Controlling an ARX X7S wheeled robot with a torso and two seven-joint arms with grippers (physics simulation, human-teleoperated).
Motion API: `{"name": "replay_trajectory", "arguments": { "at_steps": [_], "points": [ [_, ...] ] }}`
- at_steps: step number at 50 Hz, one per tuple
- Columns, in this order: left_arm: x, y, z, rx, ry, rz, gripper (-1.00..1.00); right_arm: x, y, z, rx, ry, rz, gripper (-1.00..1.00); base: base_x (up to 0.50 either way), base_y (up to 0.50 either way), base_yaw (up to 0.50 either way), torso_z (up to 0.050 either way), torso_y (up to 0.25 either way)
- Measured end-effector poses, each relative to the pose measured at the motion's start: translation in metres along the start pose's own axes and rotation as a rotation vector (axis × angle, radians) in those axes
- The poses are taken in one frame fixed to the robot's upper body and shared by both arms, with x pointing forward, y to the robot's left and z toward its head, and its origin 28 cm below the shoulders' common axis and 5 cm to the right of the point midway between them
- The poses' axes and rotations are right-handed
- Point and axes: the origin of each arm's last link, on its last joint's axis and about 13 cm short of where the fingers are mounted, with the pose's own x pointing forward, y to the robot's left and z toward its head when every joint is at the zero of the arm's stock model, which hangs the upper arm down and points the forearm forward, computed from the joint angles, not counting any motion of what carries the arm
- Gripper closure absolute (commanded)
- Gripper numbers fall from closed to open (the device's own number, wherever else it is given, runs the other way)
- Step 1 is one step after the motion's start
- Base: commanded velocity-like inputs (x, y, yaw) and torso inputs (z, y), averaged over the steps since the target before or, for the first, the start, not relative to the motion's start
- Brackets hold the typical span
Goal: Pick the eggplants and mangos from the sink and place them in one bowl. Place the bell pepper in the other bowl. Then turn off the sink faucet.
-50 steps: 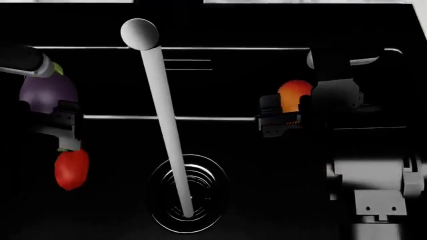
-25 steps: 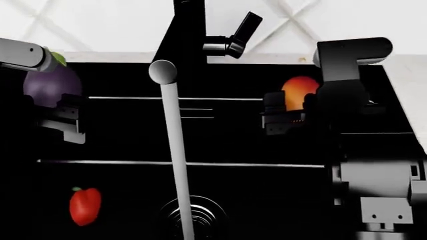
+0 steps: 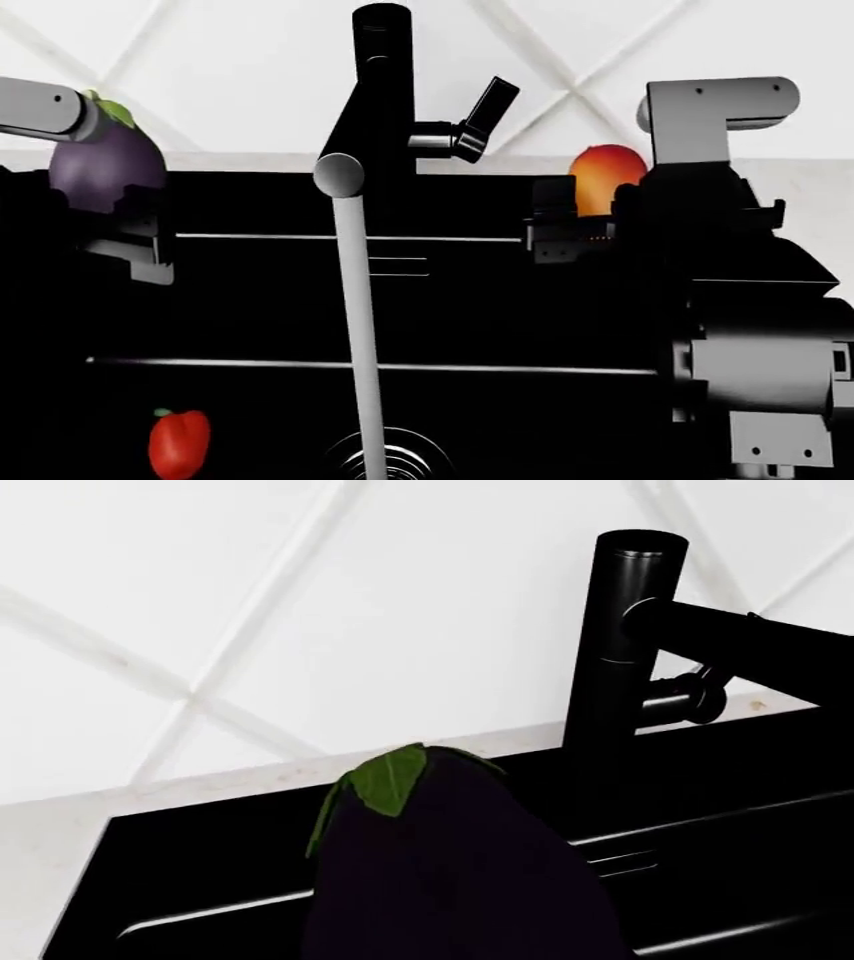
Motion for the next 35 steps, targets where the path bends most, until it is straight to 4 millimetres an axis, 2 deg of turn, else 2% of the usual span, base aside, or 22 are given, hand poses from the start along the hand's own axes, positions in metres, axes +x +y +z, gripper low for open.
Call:
{"name": "replay_trajectory", "arguments": {
  "at_steps": [17, 35],
  "points": [
    [0.0008, 0.0005, -0.002, -0.02, -0.019, 0.006, 1.0, -0.004, -0.0013, -0.003, 0.011, -0.057, 0.022, 1.0, -0.01, 0.0, 0.0, 0.0, 0.0],
    [-0.0041, 0.001, -0.0079, -0.042, -0.027, 0.014, 1.0, -0.0044, -0.0005, -0.0067, 0.025, -0.054, 0.019, 1.0, -0.4, -0.03, 0.0, 0.0, 0.0]
  ]
}}
